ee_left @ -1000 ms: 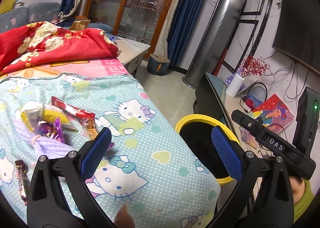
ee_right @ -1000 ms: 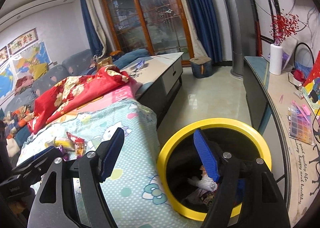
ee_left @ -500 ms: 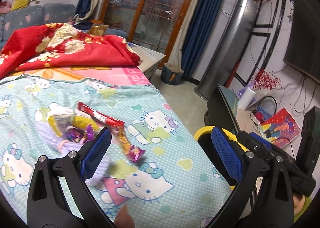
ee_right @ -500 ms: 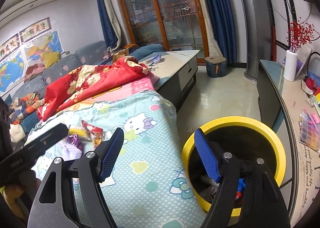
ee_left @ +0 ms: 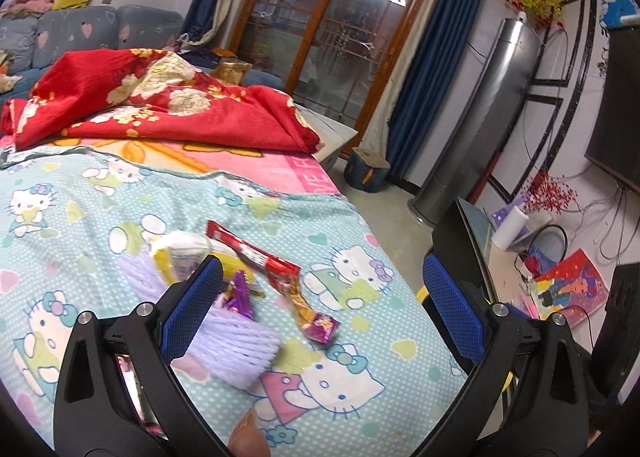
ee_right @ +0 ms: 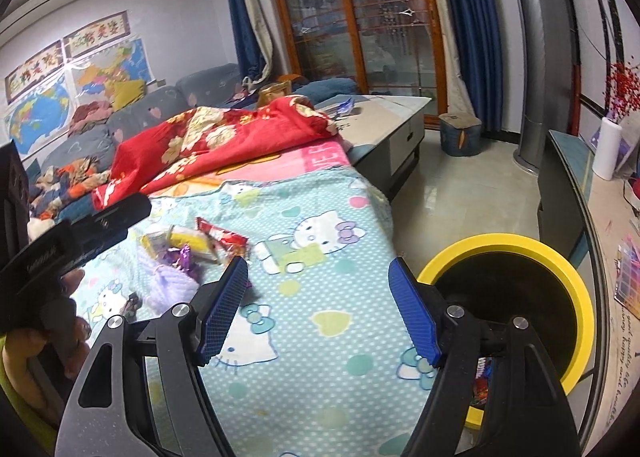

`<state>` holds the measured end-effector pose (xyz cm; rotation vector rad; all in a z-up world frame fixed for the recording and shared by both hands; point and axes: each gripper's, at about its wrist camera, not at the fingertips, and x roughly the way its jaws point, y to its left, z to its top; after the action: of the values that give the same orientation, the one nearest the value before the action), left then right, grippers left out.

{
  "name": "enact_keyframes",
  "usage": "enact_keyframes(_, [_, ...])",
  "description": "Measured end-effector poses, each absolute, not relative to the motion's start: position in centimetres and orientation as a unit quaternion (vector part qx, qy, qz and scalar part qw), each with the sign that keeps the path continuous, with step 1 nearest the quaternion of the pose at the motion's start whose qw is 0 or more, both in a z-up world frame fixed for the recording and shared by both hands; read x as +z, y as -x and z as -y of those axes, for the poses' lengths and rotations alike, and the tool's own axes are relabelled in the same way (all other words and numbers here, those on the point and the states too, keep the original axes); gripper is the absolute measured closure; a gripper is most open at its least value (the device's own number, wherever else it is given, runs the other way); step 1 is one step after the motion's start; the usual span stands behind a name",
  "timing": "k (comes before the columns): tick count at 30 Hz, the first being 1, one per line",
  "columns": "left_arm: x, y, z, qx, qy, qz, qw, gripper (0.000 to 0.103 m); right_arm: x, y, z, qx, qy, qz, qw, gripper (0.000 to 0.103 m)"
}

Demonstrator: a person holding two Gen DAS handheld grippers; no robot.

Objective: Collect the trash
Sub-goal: 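Move both grippers back over the bed toward the wrappers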

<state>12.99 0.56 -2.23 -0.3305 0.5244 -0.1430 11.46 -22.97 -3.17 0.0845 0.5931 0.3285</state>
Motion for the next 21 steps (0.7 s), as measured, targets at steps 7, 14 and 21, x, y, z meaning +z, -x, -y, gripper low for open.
enact_keyframes(7, [-2.1, -13.0, -3.0, -0.045, 0.181, -0.249, 0.951, 0.011, -3.4, -11.4, 20.8, 0.179, -0.026, -0.297, 0.938, 0.033])
enact_keyframes(14, [-2.5, -13.2, -6.0, -0.012, 0.196, -0.244, 0.950, 0.011, -3.9, -12.1, 18.4, 0.201, -0.011, -0.306, 0.930, 0.033])
enact_keyframes(21, [-3.6, -13.7, -9.0, 0.018, 0.211, -0.256, 0.943, 0.011, -4.7, -13.9, 15.8, 0.221, 0.006, -0.322, 0.921, 0.033])
